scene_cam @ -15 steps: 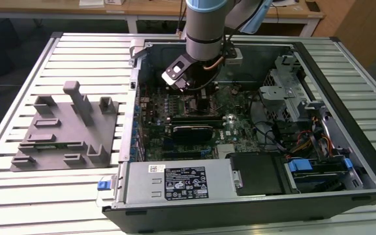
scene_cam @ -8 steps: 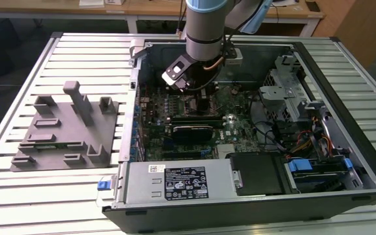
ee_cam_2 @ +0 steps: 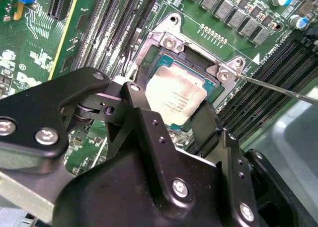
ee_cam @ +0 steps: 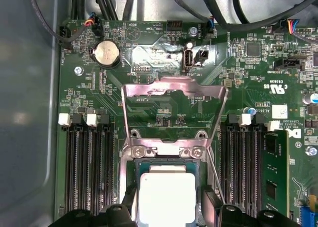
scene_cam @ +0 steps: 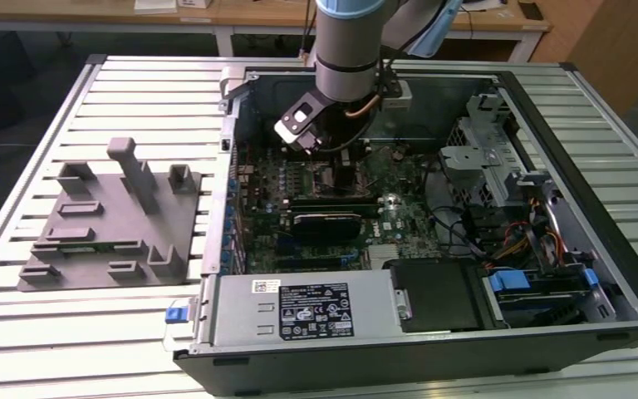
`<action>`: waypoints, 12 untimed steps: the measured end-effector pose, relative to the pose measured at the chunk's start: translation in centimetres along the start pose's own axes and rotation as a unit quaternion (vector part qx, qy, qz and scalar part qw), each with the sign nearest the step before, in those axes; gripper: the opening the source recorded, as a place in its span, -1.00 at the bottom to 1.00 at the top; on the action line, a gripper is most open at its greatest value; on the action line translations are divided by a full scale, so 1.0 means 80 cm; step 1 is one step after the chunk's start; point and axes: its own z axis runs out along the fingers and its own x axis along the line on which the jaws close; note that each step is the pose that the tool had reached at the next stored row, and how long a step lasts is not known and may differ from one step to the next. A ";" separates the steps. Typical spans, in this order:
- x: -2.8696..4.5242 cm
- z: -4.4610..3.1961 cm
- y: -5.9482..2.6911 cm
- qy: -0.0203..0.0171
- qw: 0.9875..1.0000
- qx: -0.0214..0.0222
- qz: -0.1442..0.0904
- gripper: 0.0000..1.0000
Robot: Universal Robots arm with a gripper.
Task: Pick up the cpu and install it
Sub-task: 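Place the cpu into insertion slot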
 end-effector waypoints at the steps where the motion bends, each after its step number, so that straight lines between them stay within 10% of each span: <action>1: 0.0000 -0.0017 0.000 0.000 1.000 0.000 0.000 0.23; 12: -0.0006 -0.0345 0.001 0.000 1.000 0.000 0.000 0.23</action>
